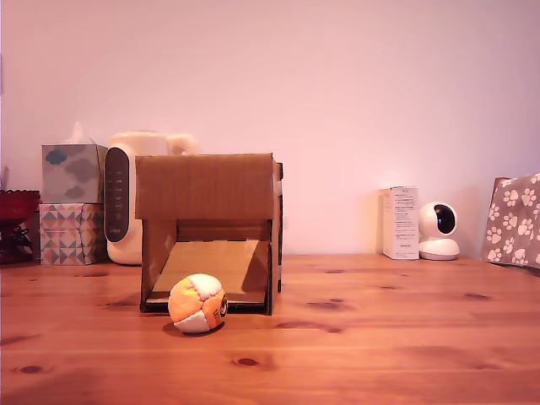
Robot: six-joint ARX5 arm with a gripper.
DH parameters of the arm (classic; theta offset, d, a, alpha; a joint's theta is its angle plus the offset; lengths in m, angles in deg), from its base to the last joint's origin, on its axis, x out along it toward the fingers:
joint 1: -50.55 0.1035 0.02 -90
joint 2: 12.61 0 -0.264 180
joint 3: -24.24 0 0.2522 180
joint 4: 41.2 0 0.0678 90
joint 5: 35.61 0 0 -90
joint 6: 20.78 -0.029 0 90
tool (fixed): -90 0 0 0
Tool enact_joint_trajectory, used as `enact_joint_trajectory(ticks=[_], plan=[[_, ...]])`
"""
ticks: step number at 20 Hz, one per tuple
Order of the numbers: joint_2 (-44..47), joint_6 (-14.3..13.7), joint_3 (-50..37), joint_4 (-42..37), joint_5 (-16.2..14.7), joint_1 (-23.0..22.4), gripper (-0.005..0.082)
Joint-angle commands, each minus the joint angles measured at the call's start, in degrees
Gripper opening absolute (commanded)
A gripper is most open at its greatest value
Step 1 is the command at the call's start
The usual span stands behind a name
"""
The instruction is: Drop the footbag into the cardboard dice tower
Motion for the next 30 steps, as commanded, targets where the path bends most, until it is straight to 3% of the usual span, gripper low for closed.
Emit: enact_joint_trajectory(ticks=[1, 3, 8, 13, 18, 23, 30], plan=[[1.4, 1.3, 2.9, -1.0, -1.9, -0.7, -0.0024], [3.9, 2.3, 5.3, -1.3, -4.2, -2.1, -0.0024], [11.5, 2.1, 10.1, -1.7, -6.6, -7.9, -0.0024], [20.1, 1.0, 12.0, -2.8, -6.5, -17.0, -0.0024], [31.3, 0.1, 12.1, -8.1, -4.8, -27.0, -0.0024], [45.5, -0.9, 12.1, -16.2, -0.3, -35.4, -0.0024], [61.4, -0.8, 12.1, -27.2, 1.4, -36.7, -0.0024]])
